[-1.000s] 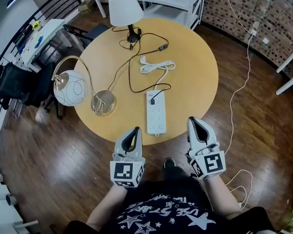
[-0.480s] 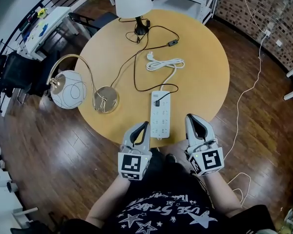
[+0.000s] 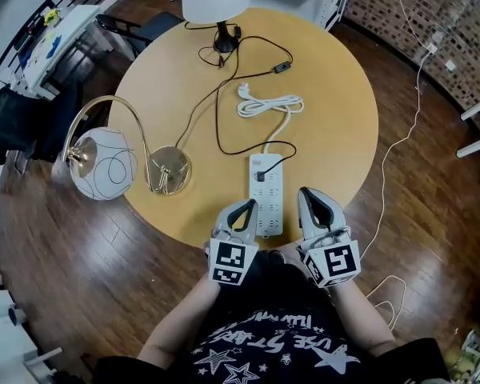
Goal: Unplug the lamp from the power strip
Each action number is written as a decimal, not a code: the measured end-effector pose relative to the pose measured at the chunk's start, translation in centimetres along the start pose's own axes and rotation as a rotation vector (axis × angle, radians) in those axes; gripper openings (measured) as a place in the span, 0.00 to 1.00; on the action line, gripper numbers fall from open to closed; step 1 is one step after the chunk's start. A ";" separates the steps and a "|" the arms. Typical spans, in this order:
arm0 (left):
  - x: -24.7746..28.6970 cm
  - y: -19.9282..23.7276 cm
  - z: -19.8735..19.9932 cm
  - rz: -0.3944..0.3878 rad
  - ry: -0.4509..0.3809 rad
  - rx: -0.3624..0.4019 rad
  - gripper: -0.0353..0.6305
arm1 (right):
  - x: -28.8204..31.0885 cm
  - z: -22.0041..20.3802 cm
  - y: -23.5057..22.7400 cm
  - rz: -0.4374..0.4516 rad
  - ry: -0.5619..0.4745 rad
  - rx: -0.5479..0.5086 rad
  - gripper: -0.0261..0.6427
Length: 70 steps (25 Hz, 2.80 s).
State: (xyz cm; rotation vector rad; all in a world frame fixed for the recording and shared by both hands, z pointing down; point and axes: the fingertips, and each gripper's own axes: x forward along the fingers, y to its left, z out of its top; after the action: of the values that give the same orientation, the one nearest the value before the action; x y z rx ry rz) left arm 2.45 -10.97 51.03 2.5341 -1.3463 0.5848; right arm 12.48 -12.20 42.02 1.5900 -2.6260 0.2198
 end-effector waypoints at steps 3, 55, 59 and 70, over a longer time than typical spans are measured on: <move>1.4 0.1 -1.0 -0.034 0.038 0.022 0.06 | 1.0 -1.0 0.1 -0.007 0.026 0.001 0.05; 4.6 -1.4 -4.2 -0.206 0.192 0.077 0.06 | 11.3 -12.3 4.5 0.259 0.483 -0.140 0.17; 4.6 -1.3 -4.3 -0.211 0.193 0.066 0.06 | 11.2 -13.0 4.2 0.289 0.510 -0.077 0.17; 4.6 -1.3 -4.3 -0.230 0.203 0.036 0.06 | 11.2 -11.7 5.3 0.240 0.463 -0.362 0.16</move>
State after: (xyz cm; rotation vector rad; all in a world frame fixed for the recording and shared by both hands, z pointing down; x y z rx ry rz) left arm 4.81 -12.13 56.95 2.5283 -0.9688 0.7983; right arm 2.38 -17.83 54.55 0.9725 -2.3178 0.0994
